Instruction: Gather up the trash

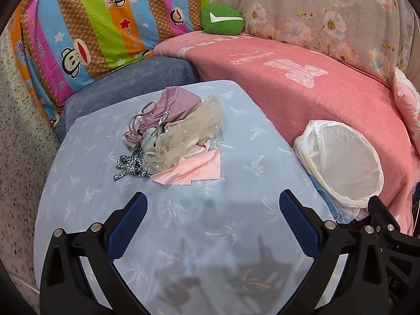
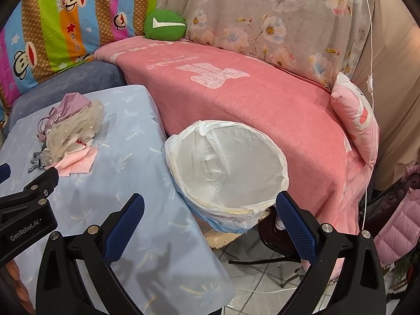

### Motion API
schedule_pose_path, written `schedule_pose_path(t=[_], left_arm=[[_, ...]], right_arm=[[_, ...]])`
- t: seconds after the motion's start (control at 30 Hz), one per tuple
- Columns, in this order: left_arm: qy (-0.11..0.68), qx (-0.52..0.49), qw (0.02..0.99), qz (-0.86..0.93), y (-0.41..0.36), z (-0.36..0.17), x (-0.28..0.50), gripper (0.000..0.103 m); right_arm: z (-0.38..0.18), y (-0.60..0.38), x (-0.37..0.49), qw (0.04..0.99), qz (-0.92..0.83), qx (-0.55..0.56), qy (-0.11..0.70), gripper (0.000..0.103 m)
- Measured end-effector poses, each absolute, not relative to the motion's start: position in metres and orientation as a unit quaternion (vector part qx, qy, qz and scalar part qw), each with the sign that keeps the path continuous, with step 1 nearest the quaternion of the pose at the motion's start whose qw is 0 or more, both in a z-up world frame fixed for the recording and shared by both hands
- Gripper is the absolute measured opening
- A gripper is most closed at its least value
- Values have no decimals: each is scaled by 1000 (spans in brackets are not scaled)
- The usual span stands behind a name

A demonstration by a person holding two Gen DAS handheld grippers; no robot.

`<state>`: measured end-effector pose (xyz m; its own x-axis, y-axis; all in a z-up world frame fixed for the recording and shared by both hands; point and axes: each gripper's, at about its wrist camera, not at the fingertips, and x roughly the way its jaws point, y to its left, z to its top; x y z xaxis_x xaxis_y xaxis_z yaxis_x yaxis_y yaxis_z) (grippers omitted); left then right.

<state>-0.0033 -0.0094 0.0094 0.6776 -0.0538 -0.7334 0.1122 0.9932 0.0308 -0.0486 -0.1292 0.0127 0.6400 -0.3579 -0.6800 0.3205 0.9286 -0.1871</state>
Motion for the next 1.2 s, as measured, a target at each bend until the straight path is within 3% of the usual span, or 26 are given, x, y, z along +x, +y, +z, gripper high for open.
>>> schedule_pose_path(t=[1.2], left_arm=[[404,26,911,-83,21,-10,18,96]], right_arm=[[8,-103,-33,917,-168,0,362,97]])
